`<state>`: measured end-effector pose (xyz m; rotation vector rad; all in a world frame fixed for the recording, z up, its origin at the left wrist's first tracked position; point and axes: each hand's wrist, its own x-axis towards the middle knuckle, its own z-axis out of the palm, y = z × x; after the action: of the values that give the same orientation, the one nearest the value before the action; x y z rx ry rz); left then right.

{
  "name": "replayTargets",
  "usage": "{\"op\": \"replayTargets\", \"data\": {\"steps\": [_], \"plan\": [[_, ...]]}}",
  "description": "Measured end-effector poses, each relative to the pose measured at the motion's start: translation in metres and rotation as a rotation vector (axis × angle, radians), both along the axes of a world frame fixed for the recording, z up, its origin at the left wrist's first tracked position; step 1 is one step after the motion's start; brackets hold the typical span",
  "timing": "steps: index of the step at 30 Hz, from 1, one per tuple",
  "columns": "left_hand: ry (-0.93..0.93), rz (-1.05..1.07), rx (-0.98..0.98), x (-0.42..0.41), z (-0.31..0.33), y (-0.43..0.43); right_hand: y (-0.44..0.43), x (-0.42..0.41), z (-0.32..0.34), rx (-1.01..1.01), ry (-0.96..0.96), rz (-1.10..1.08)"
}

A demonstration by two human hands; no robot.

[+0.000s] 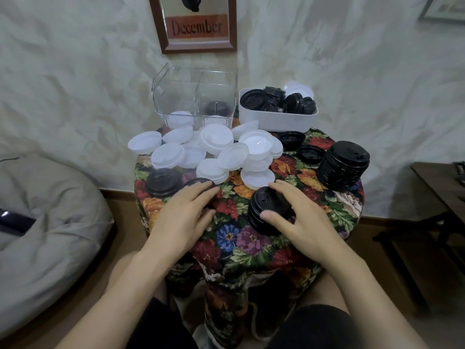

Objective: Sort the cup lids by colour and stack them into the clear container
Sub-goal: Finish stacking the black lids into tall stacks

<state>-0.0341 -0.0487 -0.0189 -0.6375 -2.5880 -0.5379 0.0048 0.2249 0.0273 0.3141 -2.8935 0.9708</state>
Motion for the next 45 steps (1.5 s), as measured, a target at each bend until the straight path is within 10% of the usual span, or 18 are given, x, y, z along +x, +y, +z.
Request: {"op": "replayTargets", "data": {"steps": [8,18,45], "plan": [[0.013,0.11,0.165,0.011,0.015,0.004,-0.014,0.003,-0.002,-0.046,-0.044,0.008],[-0.522,-0.099,1.32,0.015,0.064,0.049,-0.017,0.0,-0.009,-0.17,-0.061,0.017],[-0.473,-0.026,0.67,0.007,0.033,0.049,-0.01,-0.007,-0.015,-0.427,0.014,-0.046]]}}
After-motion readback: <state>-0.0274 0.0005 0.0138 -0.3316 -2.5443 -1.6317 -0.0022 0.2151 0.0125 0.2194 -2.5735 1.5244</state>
